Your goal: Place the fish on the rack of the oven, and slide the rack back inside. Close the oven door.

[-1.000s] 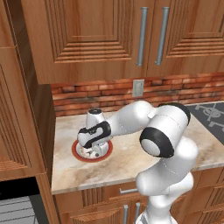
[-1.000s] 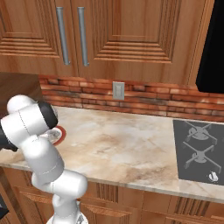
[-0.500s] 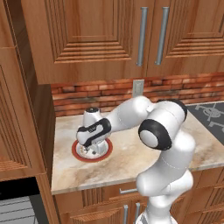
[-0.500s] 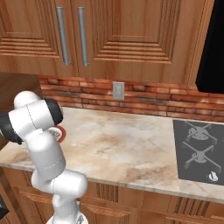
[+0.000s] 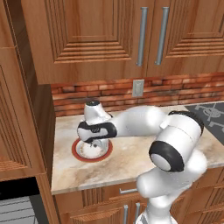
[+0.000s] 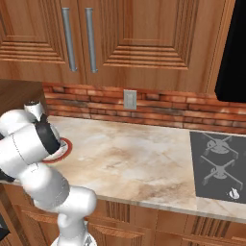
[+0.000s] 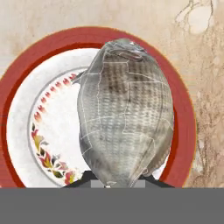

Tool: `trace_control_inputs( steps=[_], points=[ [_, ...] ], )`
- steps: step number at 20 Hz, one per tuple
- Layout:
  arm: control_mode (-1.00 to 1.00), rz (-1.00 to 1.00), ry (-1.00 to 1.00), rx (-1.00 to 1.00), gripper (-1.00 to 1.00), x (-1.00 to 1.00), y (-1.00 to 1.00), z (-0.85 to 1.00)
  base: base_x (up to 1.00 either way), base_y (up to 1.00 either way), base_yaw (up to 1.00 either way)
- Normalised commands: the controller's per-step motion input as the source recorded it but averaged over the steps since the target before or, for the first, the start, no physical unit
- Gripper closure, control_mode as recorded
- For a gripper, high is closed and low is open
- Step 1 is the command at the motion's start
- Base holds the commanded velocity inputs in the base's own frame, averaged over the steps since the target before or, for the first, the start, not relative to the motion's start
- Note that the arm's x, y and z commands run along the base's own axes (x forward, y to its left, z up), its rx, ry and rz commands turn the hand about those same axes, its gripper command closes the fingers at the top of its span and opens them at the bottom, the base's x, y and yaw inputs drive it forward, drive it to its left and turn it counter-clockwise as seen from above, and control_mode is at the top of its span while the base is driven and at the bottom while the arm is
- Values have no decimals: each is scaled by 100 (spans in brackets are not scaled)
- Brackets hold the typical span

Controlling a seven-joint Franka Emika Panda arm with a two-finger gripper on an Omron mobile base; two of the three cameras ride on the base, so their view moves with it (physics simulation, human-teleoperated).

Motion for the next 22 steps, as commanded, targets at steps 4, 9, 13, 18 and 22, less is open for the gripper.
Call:
trace_control_inputs(
  steps=[4,9,13,18,22],
  points=[
    [-100,0,-24,1,100,-83,-100,64,0,0,0],
    [-100,0,-22,11,100,-89,-100,74,0,0,0],
    [-100,0,-10,5,100,-81,-99,59,0,0,0],
    [-100,0,-7,3,100,-88,-100,58,0,0,0],
    [-100,0,-1,3,100,-83,-95,67,0,0,0]
  ],
)
